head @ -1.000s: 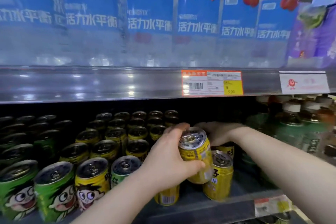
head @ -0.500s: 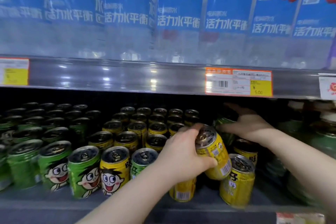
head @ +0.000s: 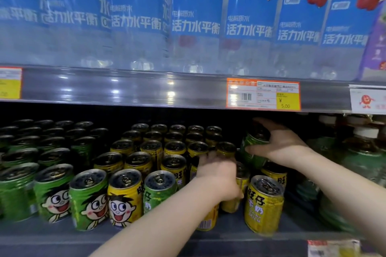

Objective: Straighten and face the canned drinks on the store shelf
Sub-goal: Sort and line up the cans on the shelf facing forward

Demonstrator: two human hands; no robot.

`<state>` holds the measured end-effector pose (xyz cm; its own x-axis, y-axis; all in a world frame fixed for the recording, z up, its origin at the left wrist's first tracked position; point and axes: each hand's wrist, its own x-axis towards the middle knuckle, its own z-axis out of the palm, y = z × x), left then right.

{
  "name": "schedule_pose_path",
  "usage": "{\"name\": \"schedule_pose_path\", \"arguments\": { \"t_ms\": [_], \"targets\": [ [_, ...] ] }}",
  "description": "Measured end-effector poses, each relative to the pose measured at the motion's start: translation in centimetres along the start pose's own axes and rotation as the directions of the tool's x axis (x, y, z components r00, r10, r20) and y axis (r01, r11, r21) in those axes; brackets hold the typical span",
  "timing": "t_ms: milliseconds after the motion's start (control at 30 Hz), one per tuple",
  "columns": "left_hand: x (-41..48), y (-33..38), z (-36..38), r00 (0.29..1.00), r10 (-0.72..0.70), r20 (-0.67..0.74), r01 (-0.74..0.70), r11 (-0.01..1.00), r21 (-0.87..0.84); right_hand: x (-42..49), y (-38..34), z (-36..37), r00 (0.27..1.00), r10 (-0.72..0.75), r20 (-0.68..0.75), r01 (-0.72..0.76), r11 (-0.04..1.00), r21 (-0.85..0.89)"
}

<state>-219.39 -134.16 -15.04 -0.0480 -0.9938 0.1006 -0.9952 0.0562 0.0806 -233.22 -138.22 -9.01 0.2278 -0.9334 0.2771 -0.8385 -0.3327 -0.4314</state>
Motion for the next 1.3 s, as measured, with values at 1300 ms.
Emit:
{"name": "schedule_pose_path", "arguments": {
  "t_ms": [1300],
  "targets": [
    [-24.7, -29.3, -6.0, 0.443, -0.671, -0.595, 0.2, 0.721, -0.663, -1.9, -28.3, 12.5, 0.906, -0.414, 0.083, 0.354, 0.852, 0.386]
  ]
}}
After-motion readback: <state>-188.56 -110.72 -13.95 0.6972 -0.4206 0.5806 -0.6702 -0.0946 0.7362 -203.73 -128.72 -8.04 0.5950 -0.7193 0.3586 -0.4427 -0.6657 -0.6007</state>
